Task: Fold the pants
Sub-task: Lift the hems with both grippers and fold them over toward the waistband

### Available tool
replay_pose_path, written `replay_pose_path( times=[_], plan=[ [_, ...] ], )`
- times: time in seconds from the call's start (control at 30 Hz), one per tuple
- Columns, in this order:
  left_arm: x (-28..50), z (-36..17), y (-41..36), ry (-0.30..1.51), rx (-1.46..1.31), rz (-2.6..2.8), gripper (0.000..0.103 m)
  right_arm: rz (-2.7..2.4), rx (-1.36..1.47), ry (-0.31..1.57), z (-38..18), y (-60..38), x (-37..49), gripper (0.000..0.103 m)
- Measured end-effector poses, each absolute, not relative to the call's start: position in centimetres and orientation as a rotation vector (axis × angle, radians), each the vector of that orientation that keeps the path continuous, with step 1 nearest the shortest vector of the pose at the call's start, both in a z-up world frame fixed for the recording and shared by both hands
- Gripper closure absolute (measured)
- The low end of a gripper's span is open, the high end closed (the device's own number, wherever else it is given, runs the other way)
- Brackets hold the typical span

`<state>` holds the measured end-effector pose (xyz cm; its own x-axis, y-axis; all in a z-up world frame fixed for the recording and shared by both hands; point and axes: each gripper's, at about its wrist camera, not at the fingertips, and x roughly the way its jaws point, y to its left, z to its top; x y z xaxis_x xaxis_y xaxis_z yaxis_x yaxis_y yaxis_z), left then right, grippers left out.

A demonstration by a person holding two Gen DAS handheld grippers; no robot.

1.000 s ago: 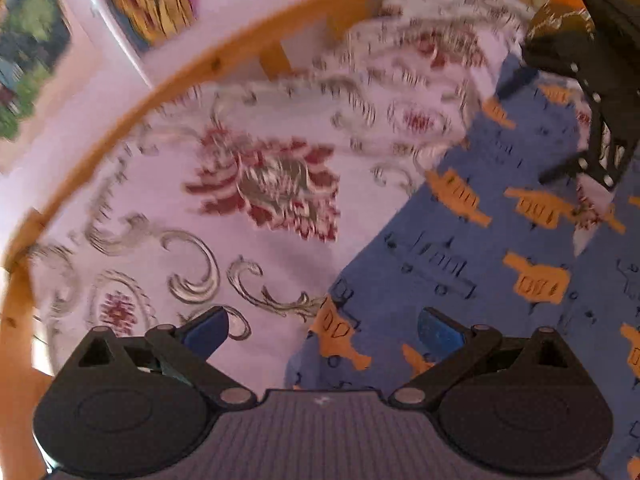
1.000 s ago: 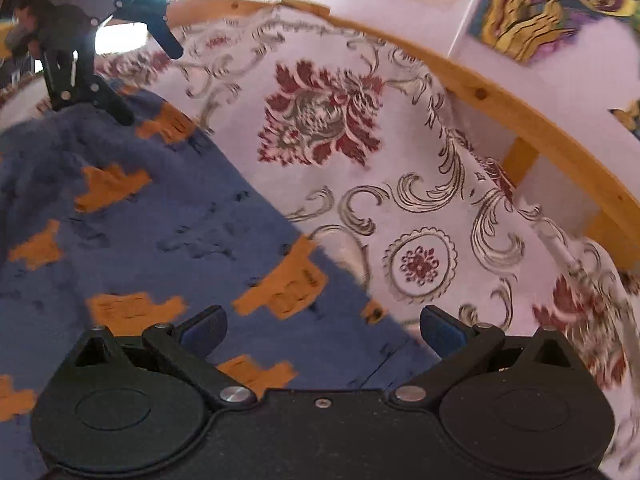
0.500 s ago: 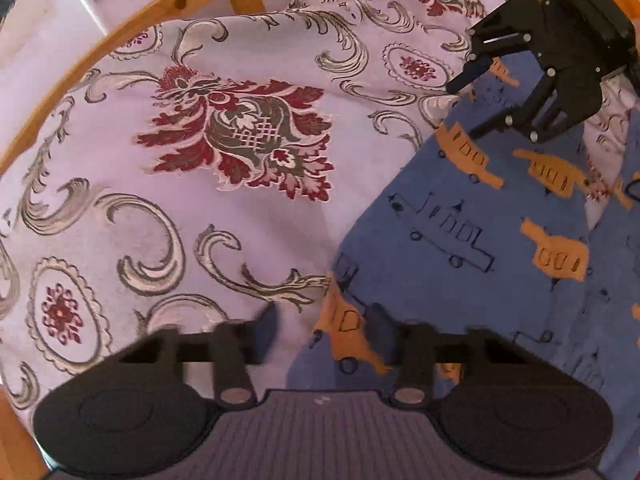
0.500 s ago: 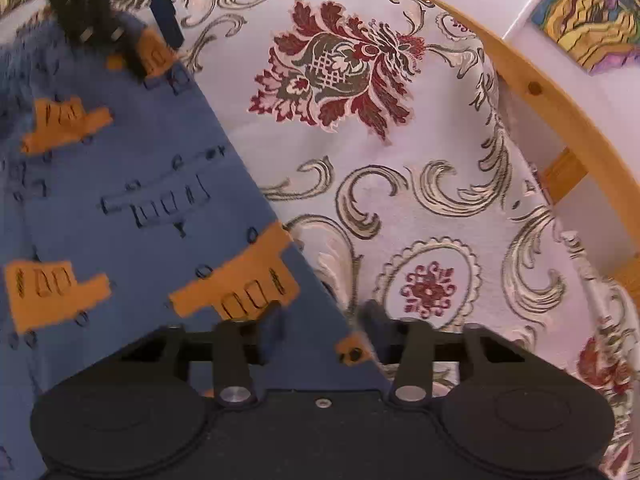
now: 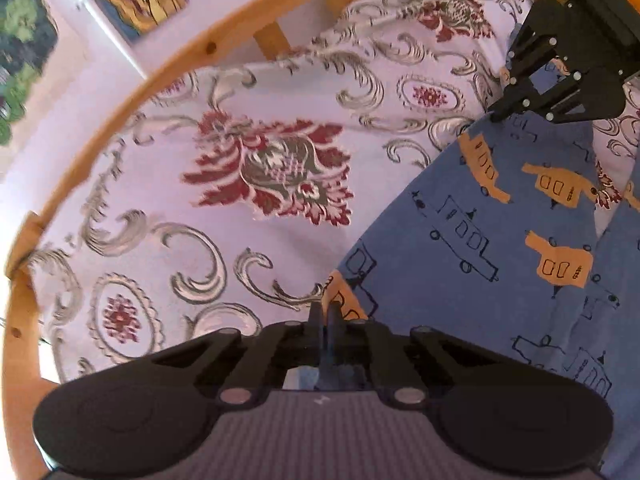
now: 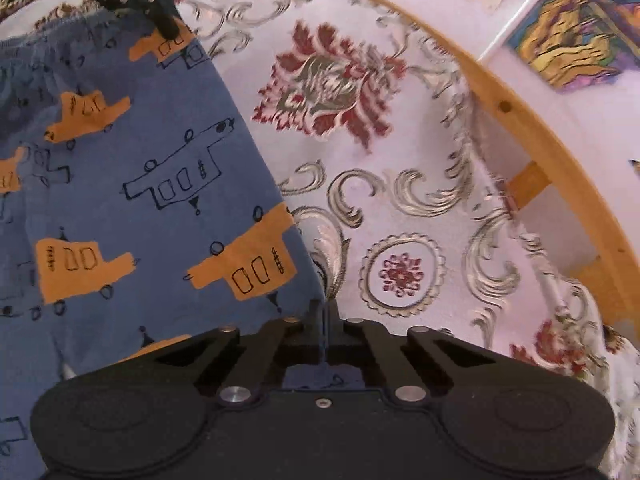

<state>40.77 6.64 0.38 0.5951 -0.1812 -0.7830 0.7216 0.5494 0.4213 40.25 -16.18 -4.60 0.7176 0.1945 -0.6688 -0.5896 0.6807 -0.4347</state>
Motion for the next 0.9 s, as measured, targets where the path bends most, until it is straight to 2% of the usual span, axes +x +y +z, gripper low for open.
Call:
replay_pose_path(
  times=[0.4, 0.63, 0.9],
  plan=[
    [28.3, 2.5, 7.3, 0.390, 1.028, -0.696, 0.102, 0.385, -0.649, 0.464, -2.2, -16.8, 24.6, 0.103],
    [20.9, 0.0, 9.1, 0.309, 1.198, -0.783, 0.102, 0.374, -0.602, 0.462, -3.7, -15.1, 15.1, 0.103],
    [16.7, -3.3, 11.1, 0.346, 1.246, -0.835, 0.102, 0.386, -0.551, 0.533, -6.2, -12.5, 10.2, 0.103]
  ],
)
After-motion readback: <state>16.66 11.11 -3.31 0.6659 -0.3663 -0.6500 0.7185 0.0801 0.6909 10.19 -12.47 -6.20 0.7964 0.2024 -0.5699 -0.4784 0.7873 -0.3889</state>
